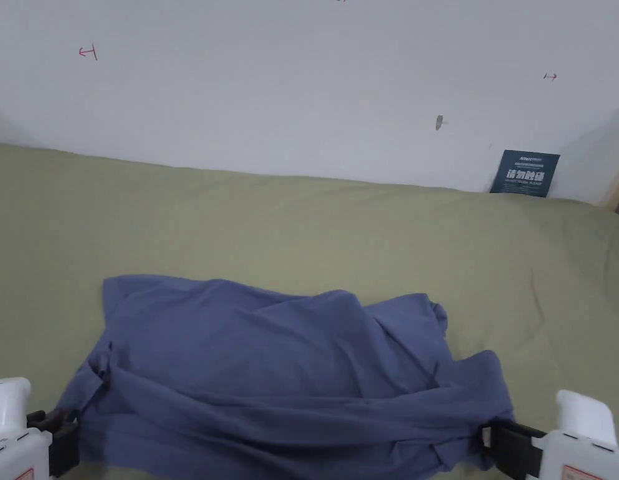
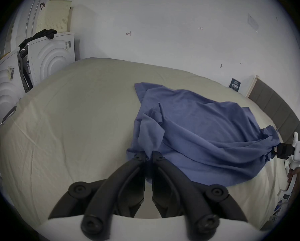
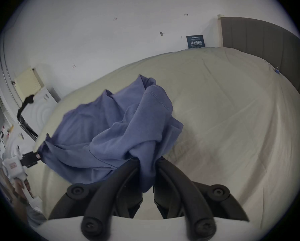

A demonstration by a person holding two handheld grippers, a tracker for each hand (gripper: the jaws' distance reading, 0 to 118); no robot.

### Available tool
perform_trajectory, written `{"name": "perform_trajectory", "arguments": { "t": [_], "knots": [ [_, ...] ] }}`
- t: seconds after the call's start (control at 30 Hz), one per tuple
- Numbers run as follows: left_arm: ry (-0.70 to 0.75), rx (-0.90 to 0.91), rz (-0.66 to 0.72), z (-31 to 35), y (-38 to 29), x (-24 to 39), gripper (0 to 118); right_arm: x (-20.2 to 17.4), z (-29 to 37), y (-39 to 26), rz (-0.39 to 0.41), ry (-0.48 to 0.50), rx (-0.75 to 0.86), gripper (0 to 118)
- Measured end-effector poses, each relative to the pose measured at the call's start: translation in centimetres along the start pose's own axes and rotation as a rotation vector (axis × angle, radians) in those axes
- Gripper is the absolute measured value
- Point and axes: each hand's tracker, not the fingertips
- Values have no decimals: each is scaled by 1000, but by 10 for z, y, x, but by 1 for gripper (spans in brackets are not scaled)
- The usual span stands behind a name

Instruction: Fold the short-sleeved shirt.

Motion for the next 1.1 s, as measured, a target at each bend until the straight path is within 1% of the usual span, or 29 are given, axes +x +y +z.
{"name": "perform_trajectory", "arguments": {
  "t": [0.1,0.23,0.27,0.3,0.33,0.4,0.5,0.53,0.57,0.6,0.67,0.73,0.77,0.8,0.93,1.03,1.1],
  "knots": [
    [-21,23,16,17,2,-2,6,-6,24,3,1,-7,-15,12],
    [-50,26,10,39,0,0,6,-7,54,1,-33,-14,-51,12],
    [-50,23,-1,46,-3,1,6,-8,61,-1,-26,-22,-61,12],
    [-44,20,-8,52,-5,2,6,-9,67,-3,-3,-56,-81,12],
    [-42,12,-12,60,-8,1,6,-11,75,-5,3,-93,-86,12],
    [-49,14,-1,75,-15,-2,6,-11,89,-10,-2,-91,-93,12],
    [-66,0,38,97,-24,-9,6,-7,114,-21,-43,-48,-91,12],
    [-67,-14,44,105,-29,-11,6,-5,122,-25,-45,-41,-95,12],
    [-58,-31,46,112,-34,-12,6,-3,127,-28,-52,-53,-105,12],
    [-49,-39,47,118,-39,-13,6,-1,131,-32,-58,-68,-114,12],
    [-29,-95,66,127,-55,-20,6,9,132,-43,-93,-117,-213,12],
    [-34,-113,70,137,-69,-25,6,14,133,-58,-93,-149,-271,12],
    [-26,-133,73,142,-77,-25,6,14,135,-67,-76,-142,-280,12],
    [-22,-147,69,145,-82,-25,6,16,136,-74,-76,-141,-289,12],
    [17,-204,59,152,-100,-24,6,20,148,-95,-125,-129,-320,12],
    [23,-245,78,153,-110,-26,6,25,147,-100,-120,-152,-340,12],
    [27,-257,91,154,-115,-27,6,28,143,-101,-137,-159,-345,12]
  ]
}}
